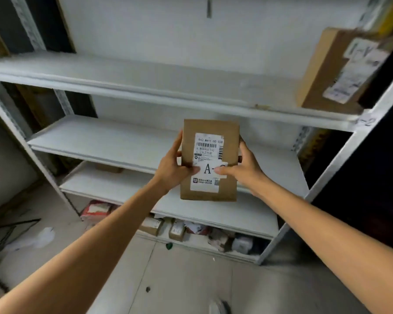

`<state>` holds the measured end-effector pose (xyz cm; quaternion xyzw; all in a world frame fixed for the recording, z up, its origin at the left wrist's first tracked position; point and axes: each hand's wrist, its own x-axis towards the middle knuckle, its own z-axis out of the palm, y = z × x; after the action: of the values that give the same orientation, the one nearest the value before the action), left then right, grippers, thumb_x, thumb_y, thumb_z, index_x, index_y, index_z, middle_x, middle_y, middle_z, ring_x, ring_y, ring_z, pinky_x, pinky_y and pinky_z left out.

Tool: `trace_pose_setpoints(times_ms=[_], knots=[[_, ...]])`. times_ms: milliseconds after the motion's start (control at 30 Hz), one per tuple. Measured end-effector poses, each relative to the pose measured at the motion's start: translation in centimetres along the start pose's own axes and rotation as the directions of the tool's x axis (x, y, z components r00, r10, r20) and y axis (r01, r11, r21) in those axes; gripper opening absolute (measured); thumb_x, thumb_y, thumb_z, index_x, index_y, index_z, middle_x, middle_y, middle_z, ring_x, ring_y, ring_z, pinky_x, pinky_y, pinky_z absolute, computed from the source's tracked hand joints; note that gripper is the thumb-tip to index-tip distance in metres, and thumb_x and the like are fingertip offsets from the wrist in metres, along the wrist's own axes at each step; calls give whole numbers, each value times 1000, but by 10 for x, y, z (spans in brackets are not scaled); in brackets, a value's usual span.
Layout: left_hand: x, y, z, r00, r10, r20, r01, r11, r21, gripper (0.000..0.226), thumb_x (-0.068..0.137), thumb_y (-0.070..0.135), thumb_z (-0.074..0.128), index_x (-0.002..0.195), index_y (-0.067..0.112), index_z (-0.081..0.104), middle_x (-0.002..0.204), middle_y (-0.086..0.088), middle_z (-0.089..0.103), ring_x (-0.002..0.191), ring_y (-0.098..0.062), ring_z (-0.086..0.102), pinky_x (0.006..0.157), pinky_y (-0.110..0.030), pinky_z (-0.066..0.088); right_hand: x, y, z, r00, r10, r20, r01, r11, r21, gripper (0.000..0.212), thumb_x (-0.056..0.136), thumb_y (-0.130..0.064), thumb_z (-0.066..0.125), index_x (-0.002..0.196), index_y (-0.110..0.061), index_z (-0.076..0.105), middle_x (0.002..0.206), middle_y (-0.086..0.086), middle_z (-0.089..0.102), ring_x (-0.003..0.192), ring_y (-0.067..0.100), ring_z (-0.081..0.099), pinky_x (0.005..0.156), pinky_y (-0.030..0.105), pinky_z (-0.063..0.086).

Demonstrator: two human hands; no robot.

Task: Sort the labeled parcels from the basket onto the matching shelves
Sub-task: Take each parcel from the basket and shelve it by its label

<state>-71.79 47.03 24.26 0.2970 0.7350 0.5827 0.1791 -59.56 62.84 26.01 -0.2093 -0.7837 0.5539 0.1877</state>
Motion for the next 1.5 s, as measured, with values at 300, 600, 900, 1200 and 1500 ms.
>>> trace_pose_setpoints(times_ms=[300, 600, 900, 1200, 1500], knots=[[37, 32, 140, 933, 30, 360, -23, 999, -25, 109, 73, -5, 75, 149, 46, 15, 123, -8, 60, 111, -27, 61, 83, -52, 56, -50, 45, -120, 921, 138, -364, -158, 987, -26, 84, 67, -9, 85, 136, -26, 39, 107, -17, 58, 106, 11, 56, 86, 26, 45], [75, 37, 207, 886, -6, 464, 28, 999, -41, 112, 72, -9, 74, 149, 45, 14, 124, -12, 55, 115, -38, 58, 78, -64, 52, -37, 73, -173, 865, 214, -453, -253, 967, -25, 87, 67, -6, 84, 139, -25, 37, 128, 0, 59, 115, 18, 55, 91, 34, 47], [122, 9, 239, 895, -149, 421, 164, 986, 0, 96, 66, -11, 78, 144, 26, 36, 123, -13, 52, 110, -38, 59, 74, -59, 56, 13, 115, -190, 885, 297, -359, -335, 941, -48, 93, 73, -9, 81, 145, -24, 25, 133, -3, 55, 122, 18, 50, 103, 37, 43], [182, -33, 284, 865, -285, 414, 329, 944, -38, 81, 72, -11, 72, 139, 14, 34, 126, -17, 51, 104, -38, 62, 78, -57, 56, 75, 171, -211, 859, 426, -285, -457, 888, -47, 86, 89, -7, 64, 152, -20, 6, 143, 4, 44, 129, 19, 43, 83, 18, 29], [231, -47, 321, 853, -262, 451, 345, 932, -111, 64, 75, -9, 70, 125, 10, 36, 125, -19, 53, 96, -30, 64, 60, -31, 59, 126, 212, -232, 764, 539, -355, -534, 837, 121, 100, 68, -45, 76, 149, -24, 21, 147, 4, 39, 133, 26, 40, 107, 41, 36]])
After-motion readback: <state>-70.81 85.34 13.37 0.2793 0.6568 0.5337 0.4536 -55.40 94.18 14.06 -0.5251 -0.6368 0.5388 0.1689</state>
